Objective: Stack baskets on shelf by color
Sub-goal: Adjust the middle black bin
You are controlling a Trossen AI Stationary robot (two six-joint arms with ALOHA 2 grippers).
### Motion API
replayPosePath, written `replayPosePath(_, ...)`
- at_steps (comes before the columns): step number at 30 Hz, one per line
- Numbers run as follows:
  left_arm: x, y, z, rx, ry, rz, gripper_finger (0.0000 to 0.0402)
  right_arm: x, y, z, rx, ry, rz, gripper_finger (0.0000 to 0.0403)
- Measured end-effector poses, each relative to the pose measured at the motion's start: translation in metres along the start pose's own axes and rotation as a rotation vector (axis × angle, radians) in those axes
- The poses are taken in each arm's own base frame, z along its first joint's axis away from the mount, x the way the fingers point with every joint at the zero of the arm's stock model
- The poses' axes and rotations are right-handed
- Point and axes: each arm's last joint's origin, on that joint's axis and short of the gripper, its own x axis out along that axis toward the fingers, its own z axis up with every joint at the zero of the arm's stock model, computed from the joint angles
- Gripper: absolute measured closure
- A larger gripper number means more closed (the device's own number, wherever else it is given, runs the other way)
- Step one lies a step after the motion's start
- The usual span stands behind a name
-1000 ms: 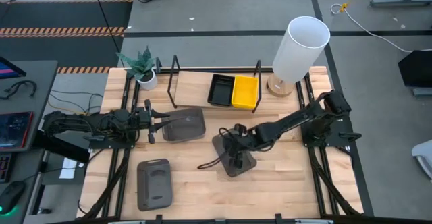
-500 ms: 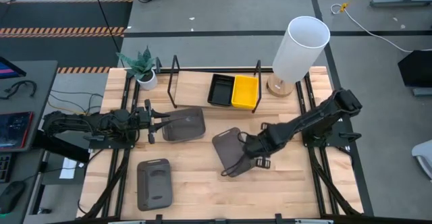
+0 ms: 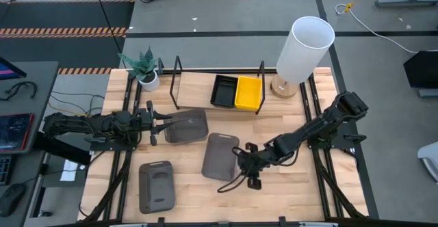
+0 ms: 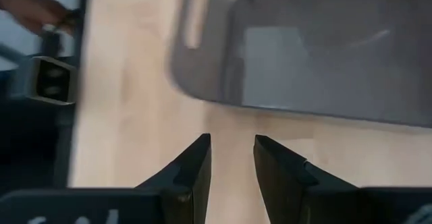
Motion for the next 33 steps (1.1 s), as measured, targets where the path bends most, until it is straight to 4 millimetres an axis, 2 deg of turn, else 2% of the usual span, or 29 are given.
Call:
replayPosePath(6,0.0,0.0,0.0,0.0,0.0,0.0,0.028,-0.021,0.011,0.006,-0.054,0.032,-0.01,0.0287)
replayPosePath(9,0.0,0.0,0.0,0.0,0.0,0.0,0.028,-0.029,0.009,0.012,-0.112,-0.031,-0.075,0.0287)
replayPosePath(14,0.0,0.0,0.0,0.0,0.0,0.0,0.028,-0.028,-0.009,0.02,-0.123,-0.125,-0.338,0.0287)
replayPosePath(20,0.0,0.0,0.0,0.0,-0.001,0.0,0.028,-0.027,-0.032,0.017,-0.069,-0.045,-0.419,0.0287)
replayPosePath(29,0.0,0.0,0.0,0.0,0.0,-0.001,0.028,-0.025,-0.076,0.049,-0.09,-0.111,-0.402,0.0298)
replayPosePath(33,0.0,0.0,0.0,0.001,0.003,0.0,0.028,-0.019,-0.093,0.065,-0.134,-0.176,-0.32,0.03)
